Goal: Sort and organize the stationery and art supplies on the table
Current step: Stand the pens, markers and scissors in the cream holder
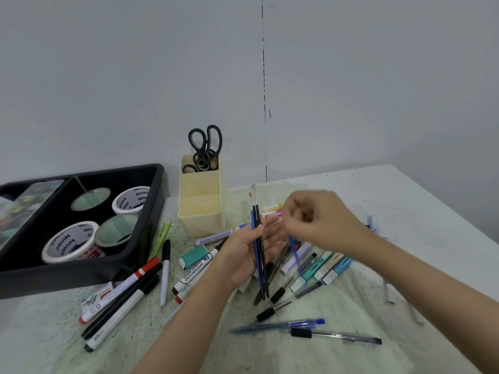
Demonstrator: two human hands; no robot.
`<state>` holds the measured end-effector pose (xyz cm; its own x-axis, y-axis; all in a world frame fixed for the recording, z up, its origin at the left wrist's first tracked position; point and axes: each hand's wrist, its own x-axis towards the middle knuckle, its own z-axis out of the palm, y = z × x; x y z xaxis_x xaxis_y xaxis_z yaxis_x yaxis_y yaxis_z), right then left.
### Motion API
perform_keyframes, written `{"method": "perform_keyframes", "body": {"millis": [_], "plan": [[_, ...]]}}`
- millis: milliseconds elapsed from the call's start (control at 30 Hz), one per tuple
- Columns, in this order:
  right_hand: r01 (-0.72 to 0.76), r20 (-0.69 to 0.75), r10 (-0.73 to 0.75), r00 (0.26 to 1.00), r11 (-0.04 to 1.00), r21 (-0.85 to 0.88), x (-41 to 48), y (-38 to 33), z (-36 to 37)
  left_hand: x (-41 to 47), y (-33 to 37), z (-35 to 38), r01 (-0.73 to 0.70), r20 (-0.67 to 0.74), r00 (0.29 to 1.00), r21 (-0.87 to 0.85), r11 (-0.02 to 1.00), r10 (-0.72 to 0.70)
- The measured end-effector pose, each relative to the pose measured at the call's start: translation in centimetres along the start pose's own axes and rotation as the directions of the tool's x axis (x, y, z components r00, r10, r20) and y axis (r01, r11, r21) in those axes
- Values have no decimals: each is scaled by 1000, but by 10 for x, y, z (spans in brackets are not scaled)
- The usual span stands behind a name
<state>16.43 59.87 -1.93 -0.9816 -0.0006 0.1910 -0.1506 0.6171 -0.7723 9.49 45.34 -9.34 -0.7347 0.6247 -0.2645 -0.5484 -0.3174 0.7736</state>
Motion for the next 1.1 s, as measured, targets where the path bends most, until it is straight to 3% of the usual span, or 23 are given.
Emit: {"method": "perform_keyframes", "body": {"millis": [100,233,333,567,900,1100], "plan": [[-88,-90,102,991,986,145,23,-3,-10,-3,0,6,10,108,994,62,998,-17],[-141,-101,153,983,983,119,46,11,-13,-6,3,8,5,191,981,174,985,-39],[-153,-79,162,984,983,103,51,21,-12,-7,3,6,-5,196,980,199,980,-35],[-89,-34,102,994,959,269,50,26,-7,-5,3,1,-22,209,978,204,979,-22],[-114,45,106,993,959,259,51,24,-7,-3,6,2,-3,262,964,179,984,-45],[-189,113,158,981,913,362,58,12,-5,-6,10,0,-16,276,961,177,984,-34]]}}
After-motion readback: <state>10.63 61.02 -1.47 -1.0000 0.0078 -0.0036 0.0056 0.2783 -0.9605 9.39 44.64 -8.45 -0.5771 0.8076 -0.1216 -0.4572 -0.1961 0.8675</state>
